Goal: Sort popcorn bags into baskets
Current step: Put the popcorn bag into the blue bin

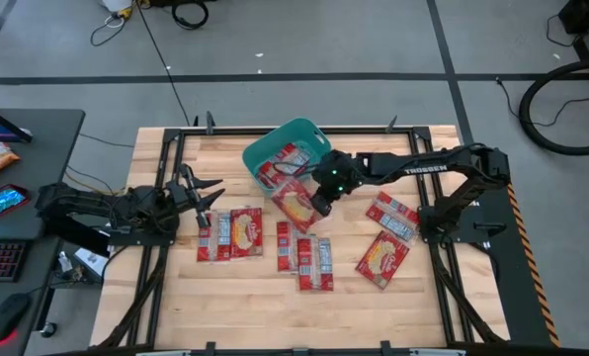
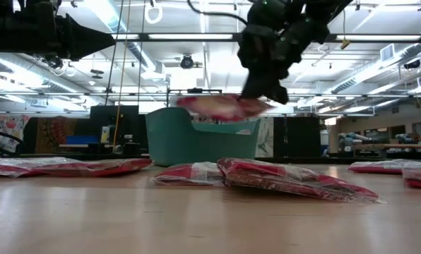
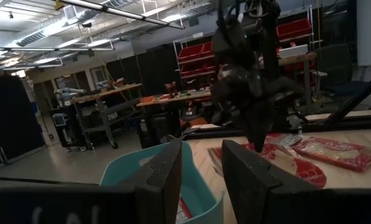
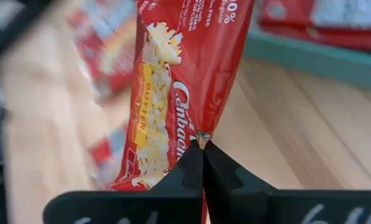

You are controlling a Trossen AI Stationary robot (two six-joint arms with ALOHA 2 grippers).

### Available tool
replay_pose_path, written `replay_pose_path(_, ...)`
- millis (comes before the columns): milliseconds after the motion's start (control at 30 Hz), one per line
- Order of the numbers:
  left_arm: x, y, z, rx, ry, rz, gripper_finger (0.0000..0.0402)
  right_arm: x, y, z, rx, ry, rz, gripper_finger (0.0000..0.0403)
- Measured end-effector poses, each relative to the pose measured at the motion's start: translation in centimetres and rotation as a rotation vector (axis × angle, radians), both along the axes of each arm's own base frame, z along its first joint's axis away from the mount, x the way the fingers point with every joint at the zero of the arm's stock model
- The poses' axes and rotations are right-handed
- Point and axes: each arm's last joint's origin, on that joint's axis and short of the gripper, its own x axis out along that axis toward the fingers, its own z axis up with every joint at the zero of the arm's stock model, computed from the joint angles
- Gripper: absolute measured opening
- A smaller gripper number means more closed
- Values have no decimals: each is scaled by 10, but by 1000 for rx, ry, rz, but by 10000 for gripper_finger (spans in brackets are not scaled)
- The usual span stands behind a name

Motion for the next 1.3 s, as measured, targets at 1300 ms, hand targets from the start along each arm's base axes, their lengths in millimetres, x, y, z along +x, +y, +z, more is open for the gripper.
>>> replay_pose_path(1300,0,0,0,0,-4,1,119,18,6,13,-456,-571,-531,4)
